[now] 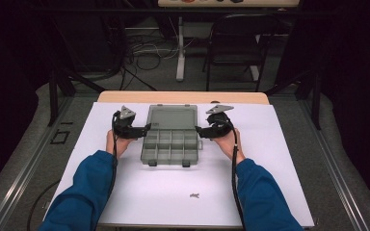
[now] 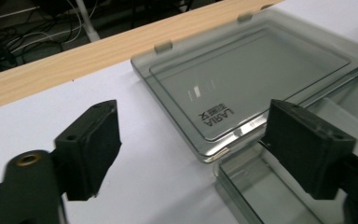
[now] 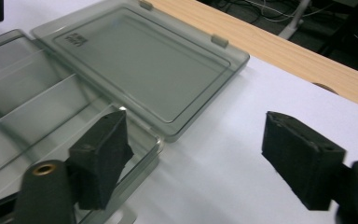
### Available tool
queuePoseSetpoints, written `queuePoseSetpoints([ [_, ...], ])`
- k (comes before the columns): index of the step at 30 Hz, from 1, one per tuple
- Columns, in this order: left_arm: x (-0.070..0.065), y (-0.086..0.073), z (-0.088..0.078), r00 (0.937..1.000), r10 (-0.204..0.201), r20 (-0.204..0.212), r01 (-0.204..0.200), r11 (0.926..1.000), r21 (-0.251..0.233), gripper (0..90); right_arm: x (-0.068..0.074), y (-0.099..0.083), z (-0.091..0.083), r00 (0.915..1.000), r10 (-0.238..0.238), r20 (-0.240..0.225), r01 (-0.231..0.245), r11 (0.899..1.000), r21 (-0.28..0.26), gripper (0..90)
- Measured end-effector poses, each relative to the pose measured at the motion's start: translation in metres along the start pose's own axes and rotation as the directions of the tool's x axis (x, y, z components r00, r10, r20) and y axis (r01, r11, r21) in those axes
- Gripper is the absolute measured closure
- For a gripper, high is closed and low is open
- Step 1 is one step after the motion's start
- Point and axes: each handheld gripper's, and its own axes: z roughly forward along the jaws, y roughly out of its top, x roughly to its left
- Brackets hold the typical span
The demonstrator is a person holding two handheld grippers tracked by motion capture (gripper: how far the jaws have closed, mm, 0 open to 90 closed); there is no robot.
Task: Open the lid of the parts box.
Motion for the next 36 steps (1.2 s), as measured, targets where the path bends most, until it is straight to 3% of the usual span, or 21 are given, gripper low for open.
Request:
queuePoseSetpoints([
  [17, -0.026, -0.017, -0.057, 0.9956, 0.050, 0.079, -0.043, 0.9955, -0.085, 5.2, 0.019, -0.015, -0.055, 0.9960, -0.060, -0.066, 0.058, 0.998, -0.030, 7.0],
  [36, -0.051, -0.051, -0.095, 0.9937, 0.100, 0.051, -0.093, 0.9874, -0.128, 0.0, 0.041, -0.046, -0.096, 0.9882, -0.128, -0.085, 0.121, 0.989, -0.083, 0.0],
])
